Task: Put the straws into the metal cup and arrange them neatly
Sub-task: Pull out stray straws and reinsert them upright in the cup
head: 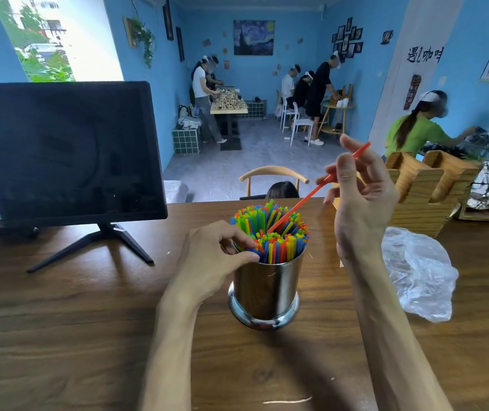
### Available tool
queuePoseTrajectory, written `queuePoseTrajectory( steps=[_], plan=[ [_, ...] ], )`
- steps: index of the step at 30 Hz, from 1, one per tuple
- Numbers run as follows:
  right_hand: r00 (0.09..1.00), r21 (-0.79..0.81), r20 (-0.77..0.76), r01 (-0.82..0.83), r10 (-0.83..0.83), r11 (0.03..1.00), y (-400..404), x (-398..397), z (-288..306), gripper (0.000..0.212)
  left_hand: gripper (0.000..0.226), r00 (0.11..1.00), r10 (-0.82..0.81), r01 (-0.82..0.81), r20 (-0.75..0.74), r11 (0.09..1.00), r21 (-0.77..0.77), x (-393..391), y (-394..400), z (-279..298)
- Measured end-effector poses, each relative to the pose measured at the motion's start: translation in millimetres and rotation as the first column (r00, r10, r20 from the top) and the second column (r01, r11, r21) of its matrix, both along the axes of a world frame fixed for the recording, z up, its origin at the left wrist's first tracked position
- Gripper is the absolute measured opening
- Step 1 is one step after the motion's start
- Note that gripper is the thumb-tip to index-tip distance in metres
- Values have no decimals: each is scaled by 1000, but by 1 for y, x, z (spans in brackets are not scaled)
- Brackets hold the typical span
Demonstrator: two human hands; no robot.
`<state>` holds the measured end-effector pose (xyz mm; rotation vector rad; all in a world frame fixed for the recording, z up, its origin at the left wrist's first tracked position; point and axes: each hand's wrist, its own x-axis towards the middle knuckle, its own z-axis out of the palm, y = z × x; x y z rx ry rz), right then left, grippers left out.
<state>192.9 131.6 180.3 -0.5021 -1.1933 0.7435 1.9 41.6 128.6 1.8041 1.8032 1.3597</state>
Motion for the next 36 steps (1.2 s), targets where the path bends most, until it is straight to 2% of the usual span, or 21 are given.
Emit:
queuePoseTrajectory(
  steps=[2, 4, 8, 11, 14, 16, 17, 20, 22, 24, 27, 30, 32, 36],
  plan=[
    [999, 12, -25, 45, -45, 999, 2, 2, 1, 22, 17, 1000, 11, -11, -4, 1000, 22, 0, 0, -1],
    [997, 28, 18, 77, -78, 997, 3, 3, 0, 25, 16, 1000, 23, -22, -9, 999, 45, 0, 0, 0],
    [948, 54, 305, 73, -86, 996, 2, 2, -10, 40, 16, 998, 47, -52, 40, 992, 115, 3, -1, 4],
    [836, 87, 539, 72, -107, 994, 1, -4, -24, 56, 20, 991, 39, -63, 129, 979, 191, 6, -1, 7],
    [689, 105, 710, 101, -146, 989, 3, -10, -41, 33, 23, 982, 60, -106, 179, 960, 258, 11, -1, 11],
    [655, 71, 746, 98, -117, 993, 5, -12, -49, 11, 24, 979, 68, -125, 194, 946, 299, 12, -1, 14],
    [649, 46, 754, 94, -97, 994, 6, -12, -51, 8, 25, 978, 70, -132, 198, 939, 317, 13, -1, 14],
    [599, 37, 795, 102, -91, 994, 8, -12, -54, 40, 25, 974, 69, -147, 216, 917, 370, 15, -3, 18],
    [544, 32, 836, 92, -77, 995, 6, -11, -53, 50, 26, 965, 58, -161, 256, 901, 402, 15, -6, 21],
    [547, 0, 836, 52, -29, 999, 5, -10, -50, 47, 23, 951, 43, -180, 305, 881, 438, 13, -10, 28],
    [600, -49, 799, -6, 43, 999, 1, -9, -47, 39, 18, 913, -18, -214, 409, 831, 514, 9, -19, 43],
    [706, -208, 639, -226, 307, 952, -7, -9, -41, 36, 14, 865, -60, -286, 498, 758, 587, 7, -28, 57],
    [710, -257, 537, -377, 456, 890, -14, -7, -33, 37, 14, 822, -98, -335, 561, 713, 616, 7, -32, 63],
    [762, -253, 420, -423, 493, 870, -13, -3, -23, 25, 14, 761, -120, -399, 637, 688, 606, 8, -31, 64]
  ],
)
